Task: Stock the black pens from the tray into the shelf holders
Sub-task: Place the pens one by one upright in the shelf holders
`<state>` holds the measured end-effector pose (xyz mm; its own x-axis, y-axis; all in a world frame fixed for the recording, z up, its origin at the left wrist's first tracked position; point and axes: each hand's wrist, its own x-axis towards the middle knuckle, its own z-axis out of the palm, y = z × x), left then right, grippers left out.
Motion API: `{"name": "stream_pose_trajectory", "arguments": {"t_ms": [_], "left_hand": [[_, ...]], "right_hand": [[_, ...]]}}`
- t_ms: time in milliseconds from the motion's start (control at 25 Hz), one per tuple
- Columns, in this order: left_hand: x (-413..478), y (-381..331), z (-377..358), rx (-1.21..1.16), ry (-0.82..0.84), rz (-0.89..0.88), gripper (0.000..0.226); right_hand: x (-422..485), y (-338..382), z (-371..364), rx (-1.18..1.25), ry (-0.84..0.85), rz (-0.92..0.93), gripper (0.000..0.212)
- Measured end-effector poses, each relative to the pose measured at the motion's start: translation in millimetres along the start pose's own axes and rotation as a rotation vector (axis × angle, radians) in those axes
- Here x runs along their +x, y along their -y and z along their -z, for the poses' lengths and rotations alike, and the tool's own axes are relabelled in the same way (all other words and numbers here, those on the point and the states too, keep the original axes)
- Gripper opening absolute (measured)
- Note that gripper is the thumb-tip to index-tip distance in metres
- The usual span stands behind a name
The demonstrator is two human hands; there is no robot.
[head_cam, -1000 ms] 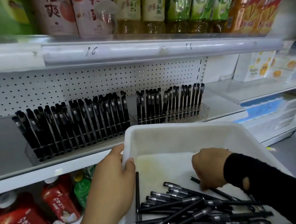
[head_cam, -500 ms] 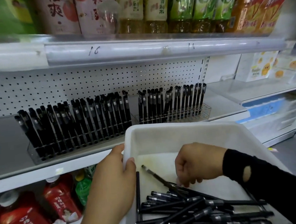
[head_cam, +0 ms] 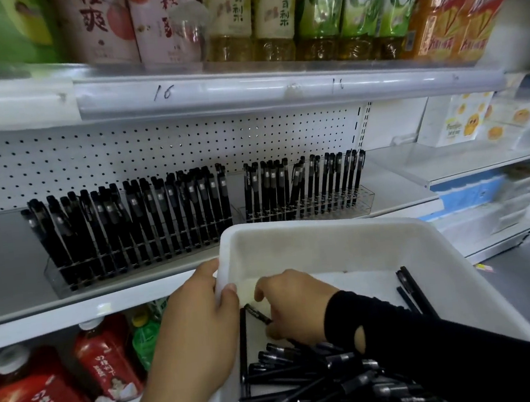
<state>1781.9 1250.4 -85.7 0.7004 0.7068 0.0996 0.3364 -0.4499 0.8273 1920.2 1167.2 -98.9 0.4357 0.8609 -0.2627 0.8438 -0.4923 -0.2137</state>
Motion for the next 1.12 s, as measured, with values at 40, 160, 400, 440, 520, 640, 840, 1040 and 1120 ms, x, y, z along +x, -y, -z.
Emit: {"name": "stream_pose_trajectory", "arguments": {"t_ms": [40,160,400,440,520,640,840,1040,1120], "left_hand": [[0,1,1,-0.003,0.003,0.002,0.027],[1,1,0,-0.008,0.011,0.009,0.029],[1,2,-2,0.003,0.029,0.006,0.032],[1,2,-2,0.002,0.030,0.003,0.031],[1,1,-1,-0.008,0.030,0.006,0.030],[1,0,0,-0.025,0.029,0.015,0.029],[3,1,-1,-0.035,0.034,0.017,0.030],[5,2,-2,-0.035,0.037,0.023,0.029],[5,3,-3,-0.038,0.039,0.027,0.029]], "right_hand": [[0,-1,3,-0.002,0.012,-0.016,0.032],[-6,-17,34,0.182,-0.019,-0.059,0.011],[3,-78,100,0.763,-0.513,-0.175,0.015],[10,-87,104,0.806,-0.609,-0.209,0.014],[23,-98,113,0.826,-0.767,-0.260,0.012],[39,-104,129,0.838,-0.882,-0.244,0.011],[67,-104,124,0.576,-0.834,-0.267,0.010],[79,-99,110,0.670,-0.878,-0.187,0.009],[84,-99,110,0.682,-0.888,-0.192,0.013]]}}
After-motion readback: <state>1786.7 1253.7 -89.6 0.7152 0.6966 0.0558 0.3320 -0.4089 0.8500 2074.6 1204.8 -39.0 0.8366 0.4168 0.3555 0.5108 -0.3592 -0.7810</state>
